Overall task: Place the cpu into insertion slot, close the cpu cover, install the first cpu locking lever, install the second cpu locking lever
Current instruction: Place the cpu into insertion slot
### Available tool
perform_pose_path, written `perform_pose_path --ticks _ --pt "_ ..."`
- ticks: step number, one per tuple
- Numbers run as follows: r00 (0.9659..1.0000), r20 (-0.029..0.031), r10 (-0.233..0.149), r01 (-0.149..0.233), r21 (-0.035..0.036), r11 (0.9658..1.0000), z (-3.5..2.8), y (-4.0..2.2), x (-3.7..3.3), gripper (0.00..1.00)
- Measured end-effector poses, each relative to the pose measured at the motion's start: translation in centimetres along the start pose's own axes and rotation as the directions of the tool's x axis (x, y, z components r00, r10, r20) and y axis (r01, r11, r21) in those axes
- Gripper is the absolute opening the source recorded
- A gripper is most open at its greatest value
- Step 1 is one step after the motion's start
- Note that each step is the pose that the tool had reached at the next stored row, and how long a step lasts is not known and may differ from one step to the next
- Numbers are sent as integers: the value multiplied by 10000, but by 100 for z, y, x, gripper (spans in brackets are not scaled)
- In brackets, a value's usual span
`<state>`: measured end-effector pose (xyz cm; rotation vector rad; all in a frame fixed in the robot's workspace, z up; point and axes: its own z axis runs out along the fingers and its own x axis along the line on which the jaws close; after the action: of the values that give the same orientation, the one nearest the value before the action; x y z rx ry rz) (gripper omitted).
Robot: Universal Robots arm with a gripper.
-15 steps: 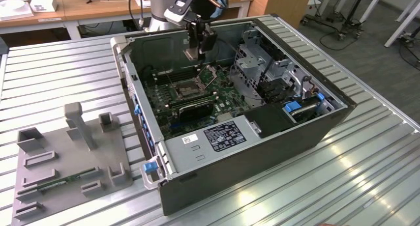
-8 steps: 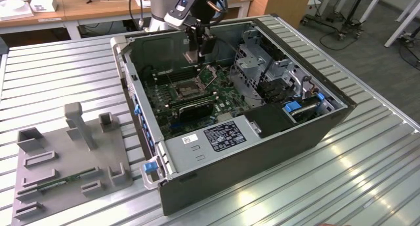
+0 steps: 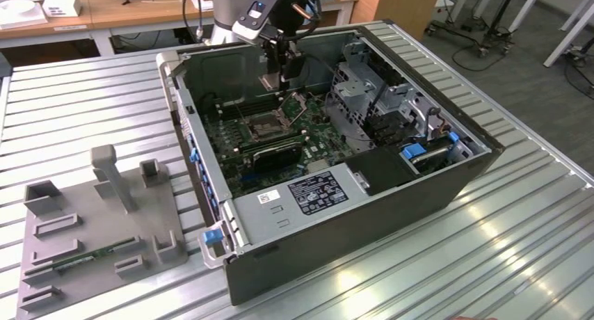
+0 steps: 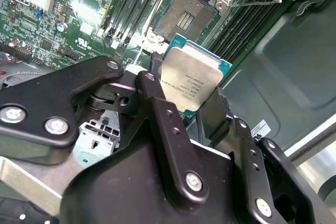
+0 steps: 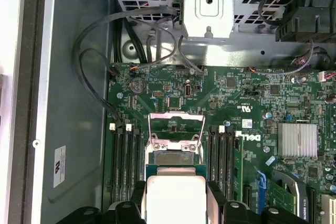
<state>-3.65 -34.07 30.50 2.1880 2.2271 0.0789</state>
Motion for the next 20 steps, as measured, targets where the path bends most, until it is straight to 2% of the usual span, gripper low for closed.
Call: perform_pose_path --ticks 10,11,15,16,20 --pt "10000 -1 0 0 7 10000 1 0 0 54" --pt "10000 -3 0 0 24 10000 4 0 0 54" --pt "10000 -5 6 -6 259 9997 21 -1 0 54" --pt "10000 -3 6 -6 279 9996 21 -1 0 54" --pt "10000 -4 7 -7 280 9996 21 -1 -1 54"
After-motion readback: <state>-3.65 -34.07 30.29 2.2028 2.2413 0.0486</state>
